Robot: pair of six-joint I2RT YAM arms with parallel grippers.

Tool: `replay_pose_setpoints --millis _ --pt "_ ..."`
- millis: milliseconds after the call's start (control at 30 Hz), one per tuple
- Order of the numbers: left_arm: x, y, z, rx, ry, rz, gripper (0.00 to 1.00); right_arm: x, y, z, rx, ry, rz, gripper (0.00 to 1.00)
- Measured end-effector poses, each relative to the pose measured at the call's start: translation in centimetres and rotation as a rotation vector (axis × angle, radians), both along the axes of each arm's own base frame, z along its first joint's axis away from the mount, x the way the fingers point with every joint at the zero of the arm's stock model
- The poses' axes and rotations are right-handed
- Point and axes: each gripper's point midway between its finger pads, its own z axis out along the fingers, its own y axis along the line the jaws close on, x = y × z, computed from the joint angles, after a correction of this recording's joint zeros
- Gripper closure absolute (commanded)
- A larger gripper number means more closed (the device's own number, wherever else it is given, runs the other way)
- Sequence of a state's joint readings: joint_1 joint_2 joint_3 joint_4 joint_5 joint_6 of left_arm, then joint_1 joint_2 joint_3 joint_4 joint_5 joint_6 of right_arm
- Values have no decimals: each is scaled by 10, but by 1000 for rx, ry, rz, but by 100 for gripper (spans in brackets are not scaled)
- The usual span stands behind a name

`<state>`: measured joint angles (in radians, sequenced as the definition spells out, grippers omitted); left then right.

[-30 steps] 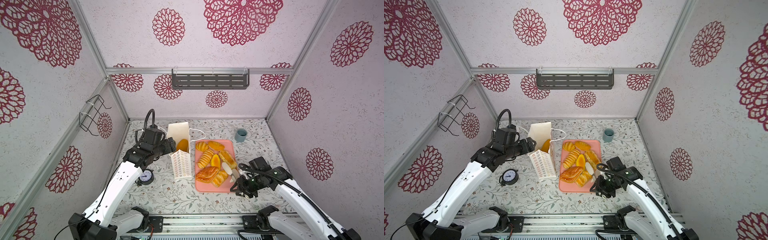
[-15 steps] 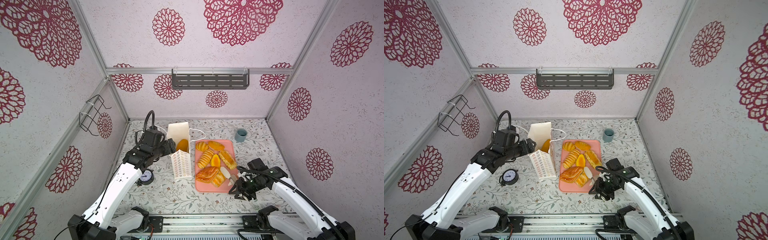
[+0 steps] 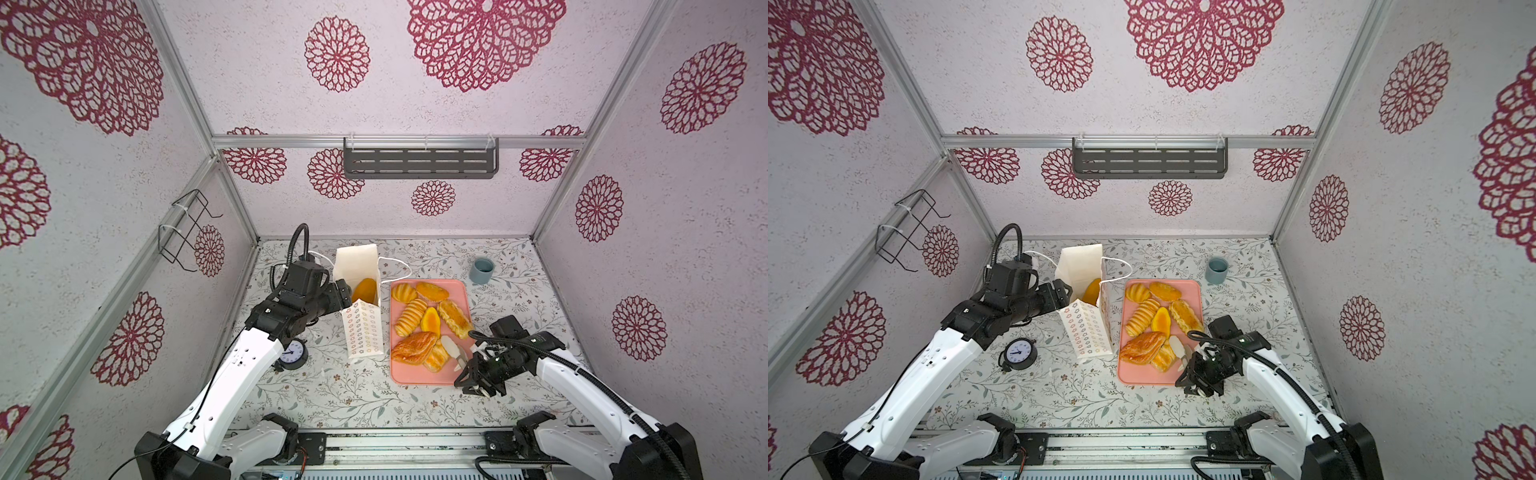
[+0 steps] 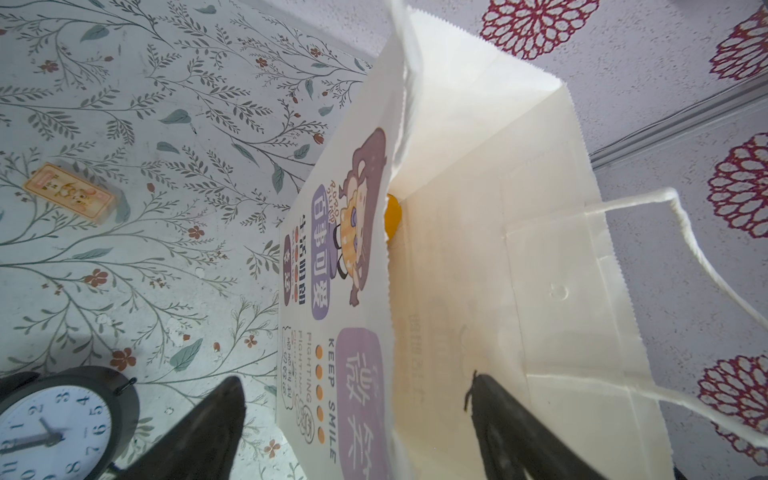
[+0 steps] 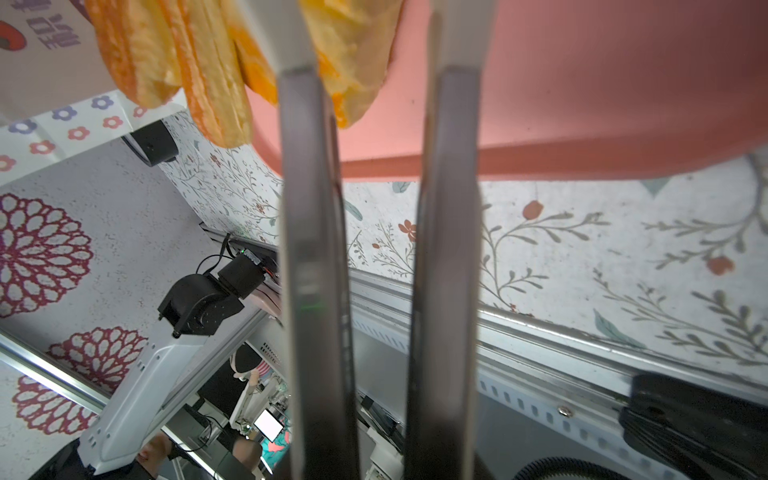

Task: Place the fake bread into the paper bag

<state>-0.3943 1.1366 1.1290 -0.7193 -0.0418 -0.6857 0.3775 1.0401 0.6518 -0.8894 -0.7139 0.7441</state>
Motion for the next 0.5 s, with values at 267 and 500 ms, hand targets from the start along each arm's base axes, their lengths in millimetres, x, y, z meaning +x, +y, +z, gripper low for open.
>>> replay_pose_setpoints --millis 267,500 --pt "-1 0 -7 -2 16 2 16 3 -2 2 -9 -35 -15 96" --pt "-3 0 -4 -4 8 2 24 4 -14 13 -68 -107 -38 100"
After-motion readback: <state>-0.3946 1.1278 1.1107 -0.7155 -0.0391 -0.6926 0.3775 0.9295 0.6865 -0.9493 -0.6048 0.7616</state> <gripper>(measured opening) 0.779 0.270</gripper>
